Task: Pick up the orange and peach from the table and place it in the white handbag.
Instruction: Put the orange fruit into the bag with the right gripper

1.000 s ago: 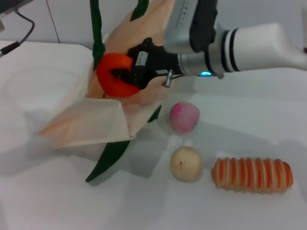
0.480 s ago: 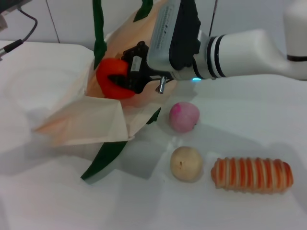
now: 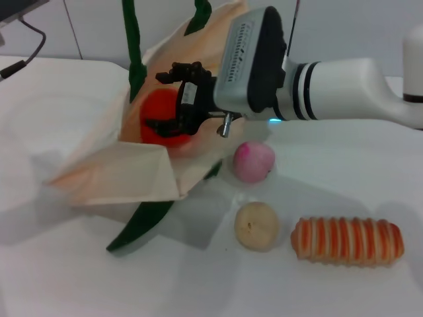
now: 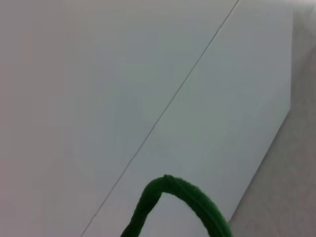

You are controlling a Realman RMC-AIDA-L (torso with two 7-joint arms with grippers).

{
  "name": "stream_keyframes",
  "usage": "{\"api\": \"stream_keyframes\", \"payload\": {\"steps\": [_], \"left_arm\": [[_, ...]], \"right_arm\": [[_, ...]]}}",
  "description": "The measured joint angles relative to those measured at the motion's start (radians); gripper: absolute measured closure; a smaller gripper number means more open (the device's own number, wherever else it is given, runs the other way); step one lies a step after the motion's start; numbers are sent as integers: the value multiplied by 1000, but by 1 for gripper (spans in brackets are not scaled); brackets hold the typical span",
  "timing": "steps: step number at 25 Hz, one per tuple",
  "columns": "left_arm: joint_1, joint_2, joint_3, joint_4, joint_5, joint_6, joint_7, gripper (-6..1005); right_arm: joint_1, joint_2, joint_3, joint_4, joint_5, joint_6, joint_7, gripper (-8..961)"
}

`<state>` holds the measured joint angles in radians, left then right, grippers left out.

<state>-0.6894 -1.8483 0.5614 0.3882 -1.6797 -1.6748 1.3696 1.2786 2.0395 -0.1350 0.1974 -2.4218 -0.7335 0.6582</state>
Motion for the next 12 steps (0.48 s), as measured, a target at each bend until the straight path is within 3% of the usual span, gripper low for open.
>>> {"api": "stream_keyframes", "payload": {"steps": [3,9,12], "left_arm": [[4,1,0,0,0,0,0,878],[11,3,-1,0,-12,-3,0,877],[17,5,-2,0,-18,-6,0,876]], "right_arm": [[-26,-2,18,-14,2,-64,-22,192],[-67,-5,41,-60,5,-167,-28,57],[-81,-6,57,-80,6,-200,-25,60]]}}
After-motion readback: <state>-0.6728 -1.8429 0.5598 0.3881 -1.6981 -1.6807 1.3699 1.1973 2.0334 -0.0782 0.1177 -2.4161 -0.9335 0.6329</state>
